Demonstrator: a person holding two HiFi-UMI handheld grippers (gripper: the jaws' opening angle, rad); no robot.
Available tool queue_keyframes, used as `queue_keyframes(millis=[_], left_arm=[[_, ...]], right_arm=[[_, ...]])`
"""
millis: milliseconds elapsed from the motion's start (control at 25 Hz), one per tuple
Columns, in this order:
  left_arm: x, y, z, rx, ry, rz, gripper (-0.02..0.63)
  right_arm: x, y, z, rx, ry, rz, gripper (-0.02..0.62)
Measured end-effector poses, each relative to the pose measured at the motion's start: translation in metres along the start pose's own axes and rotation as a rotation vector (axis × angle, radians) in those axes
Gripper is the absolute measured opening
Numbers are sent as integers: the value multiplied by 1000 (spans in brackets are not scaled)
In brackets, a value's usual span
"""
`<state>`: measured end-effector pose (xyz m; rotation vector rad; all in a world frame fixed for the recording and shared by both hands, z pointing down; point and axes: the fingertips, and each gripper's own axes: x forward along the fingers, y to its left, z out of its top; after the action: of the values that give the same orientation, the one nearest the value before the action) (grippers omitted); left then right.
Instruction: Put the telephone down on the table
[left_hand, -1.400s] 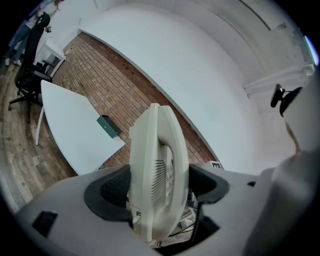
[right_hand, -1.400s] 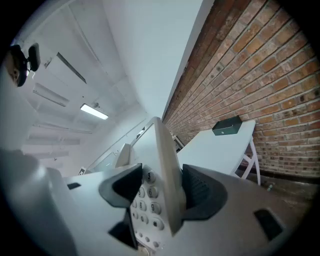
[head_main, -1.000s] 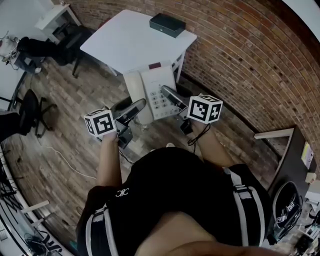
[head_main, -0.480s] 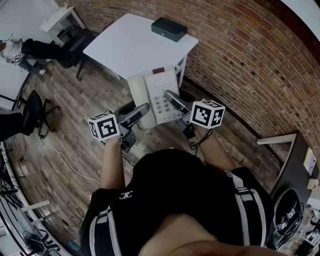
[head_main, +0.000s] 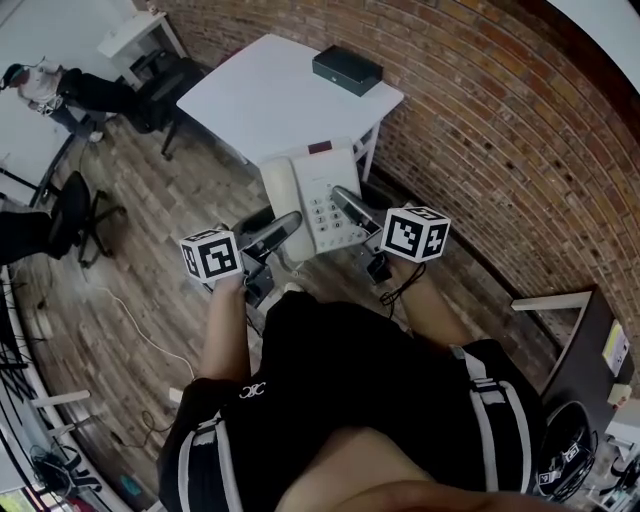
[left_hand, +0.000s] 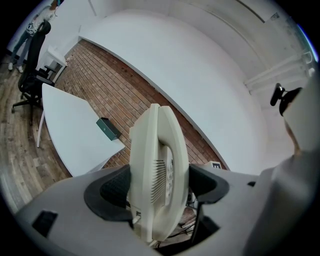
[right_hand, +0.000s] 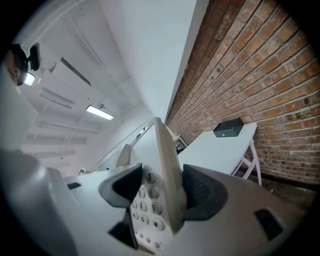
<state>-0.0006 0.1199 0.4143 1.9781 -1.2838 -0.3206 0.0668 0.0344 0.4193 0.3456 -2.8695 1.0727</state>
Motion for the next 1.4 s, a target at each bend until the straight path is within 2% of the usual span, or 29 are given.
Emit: queue_keyframes(millis=[640,1080,1400], left_arm=[[19,51,45,8,-10,-11,364],[49,108,124,9,40,-62,364],[68,156,182,5,112,-111,364]], right_arm=[[57,-29,23,3,-16,-11,224],[128,-59,72,34,-48,-80,224],[185,-80,103,69,-84,-146,224]])
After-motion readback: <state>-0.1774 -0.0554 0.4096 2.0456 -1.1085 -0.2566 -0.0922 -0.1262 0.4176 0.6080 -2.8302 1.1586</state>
